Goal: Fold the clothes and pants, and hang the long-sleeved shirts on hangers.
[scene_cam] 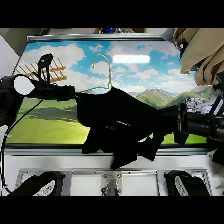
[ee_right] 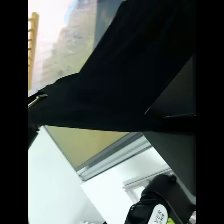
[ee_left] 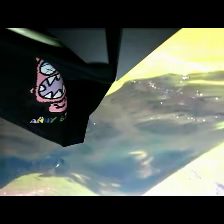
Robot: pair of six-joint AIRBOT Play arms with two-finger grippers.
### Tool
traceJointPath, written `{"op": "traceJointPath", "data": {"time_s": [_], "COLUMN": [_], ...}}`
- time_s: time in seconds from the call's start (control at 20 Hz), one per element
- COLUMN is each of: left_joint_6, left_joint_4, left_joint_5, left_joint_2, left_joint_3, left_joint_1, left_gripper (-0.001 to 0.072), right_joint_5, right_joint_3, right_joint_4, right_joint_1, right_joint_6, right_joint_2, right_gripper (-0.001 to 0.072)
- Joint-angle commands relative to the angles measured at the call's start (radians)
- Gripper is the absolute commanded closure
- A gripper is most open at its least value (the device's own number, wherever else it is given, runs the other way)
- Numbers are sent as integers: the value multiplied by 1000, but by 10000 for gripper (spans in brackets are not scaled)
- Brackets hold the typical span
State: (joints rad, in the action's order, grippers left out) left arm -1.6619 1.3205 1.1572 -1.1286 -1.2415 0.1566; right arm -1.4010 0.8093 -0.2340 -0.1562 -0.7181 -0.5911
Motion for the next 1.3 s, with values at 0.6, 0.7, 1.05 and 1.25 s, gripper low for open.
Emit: {"op": "traceJointPath", "data": {"time_s": [0.6,0.7,1.05,1.25], "left_joint_6": [203,212,227,267], "left_joint_4": [-12,-13,-14,-14], "left_joint_5": [385,423,436,426], "left_joint_2": [-198,-257,-315,-307], "left_joint_3": [-547,-656,-772,-673], "left_joint_1": [62,88,167,189], "left_gripper": [690,691,690,655], "right_joint_5": [-246,-266,-217,-164], "right_joint_3": [0,1,15,14], "right_joint_4": [-146,-92,-11,54], "right_joint_1": [1,2,2,2], "right_joint_6": [-90,-98,-98,-99], "right_joint_2": [-2,-2,-3,-17], "right_gripper": [700,700,700,700]}}
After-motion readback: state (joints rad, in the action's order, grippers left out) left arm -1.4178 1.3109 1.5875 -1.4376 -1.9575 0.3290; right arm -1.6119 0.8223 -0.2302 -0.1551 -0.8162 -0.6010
